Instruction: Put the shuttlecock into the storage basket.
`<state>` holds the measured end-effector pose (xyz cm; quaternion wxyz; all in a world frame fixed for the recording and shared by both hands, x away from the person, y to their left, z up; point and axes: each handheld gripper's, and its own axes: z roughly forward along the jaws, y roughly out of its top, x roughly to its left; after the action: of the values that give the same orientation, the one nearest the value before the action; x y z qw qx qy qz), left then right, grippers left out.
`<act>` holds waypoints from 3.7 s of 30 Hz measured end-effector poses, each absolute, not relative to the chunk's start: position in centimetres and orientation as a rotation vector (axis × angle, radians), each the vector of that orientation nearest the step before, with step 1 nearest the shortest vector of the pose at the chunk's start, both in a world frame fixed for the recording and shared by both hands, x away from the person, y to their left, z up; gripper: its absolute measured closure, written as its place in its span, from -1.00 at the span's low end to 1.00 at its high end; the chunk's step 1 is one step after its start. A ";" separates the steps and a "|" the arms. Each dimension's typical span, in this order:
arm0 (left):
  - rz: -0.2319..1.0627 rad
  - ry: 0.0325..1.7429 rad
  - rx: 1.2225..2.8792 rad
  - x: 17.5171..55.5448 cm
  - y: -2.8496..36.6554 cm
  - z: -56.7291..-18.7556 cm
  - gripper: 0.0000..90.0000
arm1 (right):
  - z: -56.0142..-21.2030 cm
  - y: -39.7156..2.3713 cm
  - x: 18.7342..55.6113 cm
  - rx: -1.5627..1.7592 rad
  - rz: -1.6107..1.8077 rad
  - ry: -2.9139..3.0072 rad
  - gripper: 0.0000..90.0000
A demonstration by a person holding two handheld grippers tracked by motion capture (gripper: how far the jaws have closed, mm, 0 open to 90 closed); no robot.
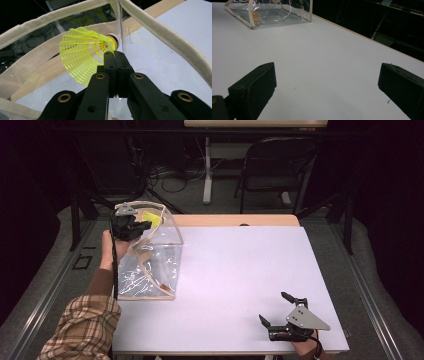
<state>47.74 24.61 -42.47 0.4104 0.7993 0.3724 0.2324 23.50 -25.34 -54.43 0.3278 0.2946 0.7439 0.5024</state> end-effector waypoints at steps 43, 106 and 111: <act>0.607 0.976 1.855 44.7 26.3 -41.2 -0.87 | -54.4 -25.4 23.4 0.774 1.310 1.946 -0.97; 0.723 0.876 1.798 33.2 26.0 -43.3 -1.00 | -54.3 -25.2 23.3 0.770 1.309 1.947 -0.97; 0.731 0.873 1.791 32.4 26.1 -44.2 -1.00 | -54.3 -25.2 23.3 0.768 1.306 1.947 -0.97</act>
<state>32.40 26.14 -44.17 0.4878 0.7366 0.3592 0.3008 23.29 -25.17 -54.26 0.3308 0.2938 0.7447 0.4997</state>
